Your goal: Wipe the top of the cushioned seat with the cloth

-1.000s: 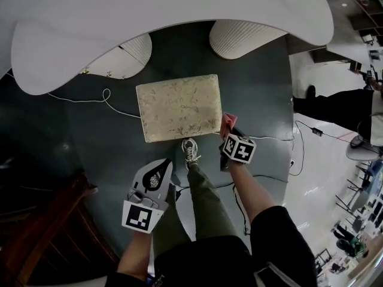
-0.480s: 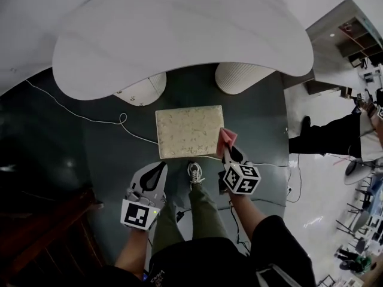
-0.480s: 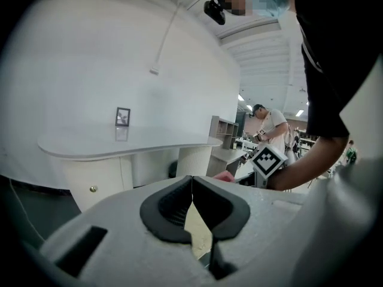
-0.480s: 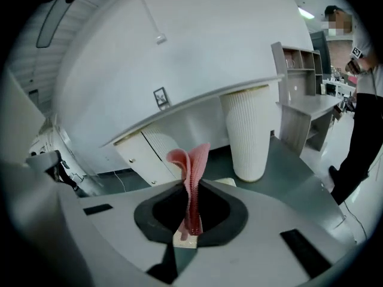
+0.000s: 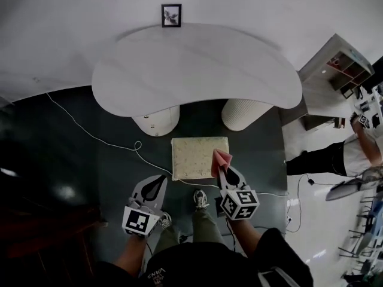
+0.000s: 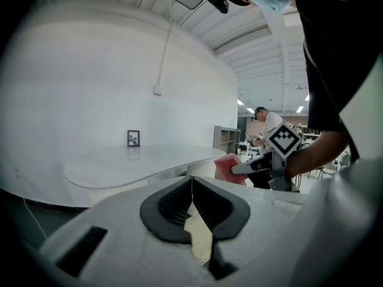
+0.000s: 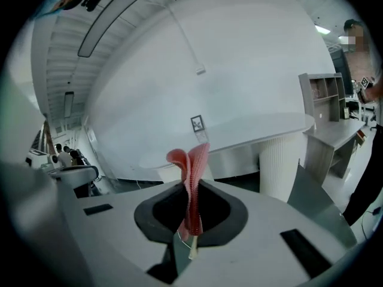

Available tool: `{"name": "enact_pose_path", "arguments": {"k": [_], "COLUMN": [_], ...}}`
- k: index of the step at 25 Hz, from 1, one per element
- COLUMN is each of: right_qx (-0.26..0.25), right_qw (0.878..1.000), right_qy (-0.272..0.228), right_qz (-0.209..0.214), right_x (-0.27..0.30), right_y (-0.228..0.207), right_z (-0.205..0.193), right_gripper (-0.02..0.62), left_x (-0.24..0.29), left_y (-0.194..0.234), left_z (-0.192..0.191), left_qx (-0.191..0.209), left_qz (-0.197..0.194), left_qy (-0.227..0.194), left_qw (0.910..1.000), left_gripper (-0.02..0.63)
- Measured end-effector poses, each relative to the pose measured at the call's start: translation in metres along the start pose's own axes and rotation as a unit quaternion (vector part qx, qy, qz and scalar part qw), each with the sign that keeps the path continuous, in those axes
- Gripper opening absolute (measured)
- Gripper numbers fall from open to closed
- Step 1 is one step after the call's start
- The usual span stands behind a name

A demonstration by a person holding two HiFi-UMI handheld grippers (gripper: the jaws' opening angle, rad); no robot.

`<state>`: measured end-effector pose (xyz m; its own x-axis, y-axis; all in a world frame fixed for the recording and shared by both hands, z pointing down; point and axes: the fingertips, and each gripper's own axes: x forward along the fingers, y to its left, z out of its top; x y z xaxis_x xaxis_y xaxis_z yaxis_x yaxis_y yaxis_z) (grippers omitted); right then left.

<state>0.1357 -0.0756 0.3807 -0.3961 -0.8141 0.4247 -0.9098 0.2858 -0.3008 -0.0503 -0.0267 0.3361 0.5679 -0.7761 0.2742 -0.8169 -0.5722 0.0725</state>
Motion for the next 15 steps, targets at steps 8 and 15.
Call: {"name": "enact_pose_path", "arguments": {"k": [8,15], "right_qx": [-0.008,-0.003], "right_qw": [0.999,0.998], "right_qy": [-0.027,-0.051], "right_qz": [0.031,0.023], "right_x": [-0.044,-0.079], "right_y": [0.080,0.116], "right_z": [0.008,0.010], "right_gripper": [0.026,0.026], "left_x": [-0.068,-0.112], "left_y": [0.013,0.016], "left_z": [0.013,0.021], "left_qx": [0.012,0.032], "left_qz": [0.010,0.004], "left_qy": [-0.019,-0.022], "left_qw": [0.9997,0.9992], "left_gripper": [0.018,0.018]}}
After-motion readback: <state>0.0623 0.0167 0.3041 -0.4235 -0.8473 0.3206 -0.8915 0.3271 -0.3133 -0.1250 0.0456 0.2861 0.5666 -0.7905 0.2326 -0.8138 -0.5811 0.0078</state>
